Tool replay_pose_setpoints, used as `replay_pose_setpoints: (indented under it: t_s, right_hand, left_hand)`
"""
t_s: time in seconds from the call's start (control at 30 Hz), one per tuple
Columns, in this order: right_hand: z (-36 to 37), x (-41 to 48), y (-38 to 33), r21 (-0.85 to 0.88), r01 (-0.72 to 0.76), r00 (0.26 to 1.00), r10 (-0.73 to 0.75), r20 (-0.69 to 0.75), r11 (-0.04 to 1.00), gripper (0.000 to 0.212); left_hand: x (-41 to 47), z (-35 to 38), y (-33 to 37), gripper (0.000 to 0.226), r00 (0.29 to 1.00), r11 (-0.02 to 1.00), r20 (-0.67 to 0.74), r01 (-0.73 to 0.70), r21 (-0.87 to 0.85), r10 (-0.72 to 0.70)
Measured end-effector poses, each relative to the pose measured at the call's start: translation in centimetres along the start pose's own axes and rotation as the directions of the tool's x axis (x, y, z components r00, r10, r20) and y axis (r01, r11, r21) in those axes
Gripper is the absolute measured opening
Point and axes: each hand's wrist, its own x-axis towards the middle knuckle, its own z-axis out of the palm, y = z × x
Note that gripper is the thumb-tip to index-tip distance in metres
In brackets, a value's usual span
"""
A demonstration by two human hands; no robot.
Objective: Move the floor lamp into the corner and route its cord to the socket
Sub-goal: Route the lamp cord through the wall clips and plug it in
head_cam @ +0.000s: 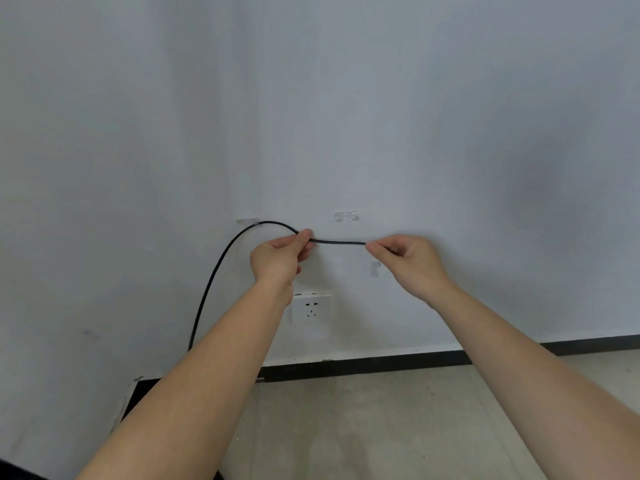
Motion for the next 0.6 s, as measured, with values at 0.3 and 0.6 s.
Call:
replay_pose_setpoints:
  t_s: [0.3, 0.6]
  right_hand:
    - [0.5, 3.6, -4.7, -0.466, 0.343, 0.904, -0.422, -0.073, 0.816, 0.021]
    - [1.0, 2.2, -1.8, -0.002, 0.048, 0.974, -0.048, -0.221, 0.999, 0.018]
  left_hand:
    - [0.5, 0.2, -0.2, 0.025, 1.0, 0.999, -0.012, 0.017, -0.039, -0.018]
    - [-0.2, 0.6, 0.3, 0.018, 0.993, 0.972, 0.024, 0.122, -0.202, -0.12]
